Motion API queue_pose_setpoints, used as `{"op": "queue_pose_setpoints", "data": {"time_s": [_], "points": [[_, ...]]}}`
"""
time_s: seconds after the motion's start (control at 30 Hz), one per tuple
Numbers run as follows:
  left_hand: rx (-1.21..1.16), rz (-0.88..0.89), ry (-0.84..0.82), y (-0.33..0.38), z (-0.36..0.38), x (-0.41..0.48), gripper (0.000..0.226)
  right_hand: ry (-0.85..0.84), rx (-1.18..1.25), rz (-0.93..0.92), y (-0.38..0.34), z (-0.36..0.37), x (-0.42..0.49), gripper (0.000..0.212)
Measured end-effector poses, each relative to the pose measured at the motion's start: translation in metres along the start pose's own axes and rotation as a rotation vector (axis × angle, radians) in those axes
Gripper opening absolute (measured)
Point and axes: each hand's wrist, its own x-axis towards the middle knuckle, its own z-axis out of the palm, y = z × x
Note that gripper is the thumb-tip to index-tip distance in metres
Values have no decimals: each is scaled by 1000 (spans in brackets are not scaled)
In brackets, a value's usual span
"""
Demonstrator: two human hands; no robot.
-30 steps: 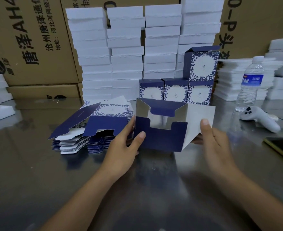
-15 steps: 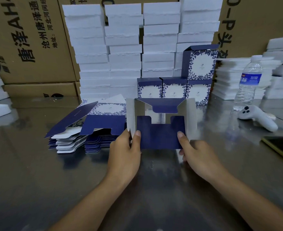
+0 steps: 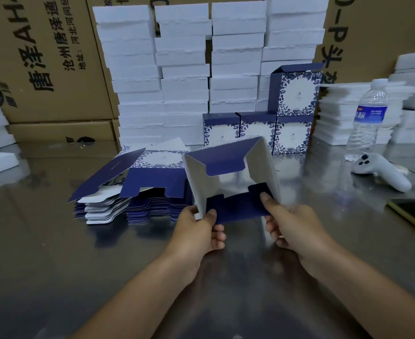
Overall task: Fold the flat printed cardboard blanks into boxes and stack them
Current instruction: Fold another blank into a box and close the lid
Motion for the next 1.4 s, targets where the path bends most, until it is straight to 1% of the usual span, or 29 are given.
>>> {"op": "queue_pose_setpoints", "data": {"time_s": [0.1,0.17,0.37,0.5,0.57,0.67,0.8,0.9,1.07,1.13,1.27,1.4], "points": [[-13,6,8,0,0,-1,36,-99,20,64,-2,3,-5,38],[-5,28,7,-1,0,0,35,-135,20,85,-2,3,-7,35],[-86,44,-93,0,5,-2,43,-123,73,108,-2,2,-7,33],[-109,53,-79,-1,7,-1,39,-96,102,92,-3,7,-10,34],[-101,65,-80,-2,6,-2,37,-150,124,112,-4,9,-13,33],[-94,69,-88,-3,8,-4,41,-242,131,137,-3,10,-18,30],[-146,32,-122,-2,9,-5,46,-241,167,166,-5,7,-17,31],[-136,25,-174,-2,9,-7,54,-243,186,180,-5,7,-17,31],[-158,20,-155,-2,8,-7,63,-260,190,183,-4,12,-19,35],[-161,21,-153,-2,7,-6,62,-293,202,201,-4,13,-21,36],[-142,24,-167,-4,7,-6,55,-317,247,234,-3,11,-20,29],[-124,30,-171,-5,7,-4,53,-329,248,253,-2,10,-17,32]]}}
